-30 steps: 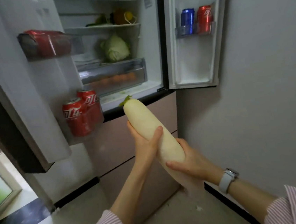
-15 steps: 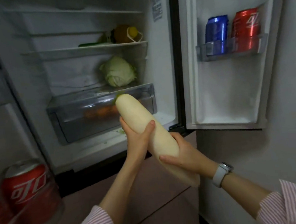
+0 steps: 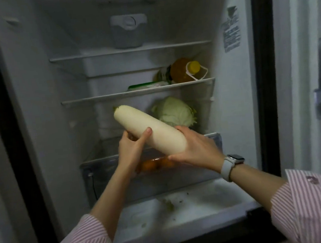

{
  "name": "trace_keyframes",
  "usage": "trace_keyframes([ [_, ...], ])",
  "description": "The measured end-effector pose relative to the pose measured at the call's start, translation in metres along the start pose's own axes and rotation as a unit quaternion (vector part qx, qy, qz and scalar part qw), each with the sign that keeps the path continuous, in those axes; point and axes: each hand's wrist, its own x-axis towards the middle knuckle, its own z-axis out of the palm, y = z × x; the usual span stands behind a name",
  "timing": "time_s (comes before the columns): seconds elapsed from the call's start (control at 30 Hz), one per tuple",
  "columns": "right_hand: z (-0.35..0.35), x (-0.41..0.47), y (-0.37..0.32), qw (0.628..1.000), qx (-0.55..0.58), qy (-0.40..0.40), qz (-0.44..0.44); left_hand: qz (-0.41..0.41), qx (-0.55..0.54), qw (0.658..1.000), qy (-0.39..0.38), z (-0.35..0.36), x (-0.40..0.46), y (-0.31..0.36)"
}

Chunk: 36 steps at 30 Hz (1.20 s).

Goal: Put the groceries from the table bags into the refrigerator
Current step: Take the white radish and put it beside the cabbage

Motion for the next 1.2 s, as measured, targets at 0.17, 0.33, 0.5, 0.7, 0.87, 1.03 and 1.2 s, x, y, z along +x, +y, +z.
trace_keyframes([
  [0.17,0.031,0.082,-0.002,0.998,-0.045,0.021,-0.034,0.070,0.188,0.979,0.041,-0.037,0.068,-0.037],
  [0.33,0.075,0.152,-0.005,0.994,-0.103,-0.038,-0.021,0.051,0.457,0.886,0.055,-0.077,0.116,-0.092],
  [0.5,0.112,0.186,-0.011,0.987,-0.139,-0.073,-0.034,-0.048,0.563,0.820,-0.088,-0.079,0.136,-0.105],
  [0.7,0.113,0.213,-0.010,0.978,-0.175,-0.089,-0.073,-0.055,0.608,0.782,-0.123,-0.078,0.131,-0.099],
  [0.87,0.122,0.201,0.001,0.973,-0.176,0.006,-0.148,-0.065,0.611,0.777,-0.135,-0.076,0.128,-0.096],
  [1.03,0.125,0.188,0.026,0.971,-0.185,-0.040,-0.144,-0.064,0.622,0.768,-0.140,-0.076,0.127,-0.094],
  [1.2,0.125,0.177,0.026,0.978,-0.107,-0.017,-0.176,-0.005,0.620,0.781,-0.079,-0.074,0.122,-0.098],
])
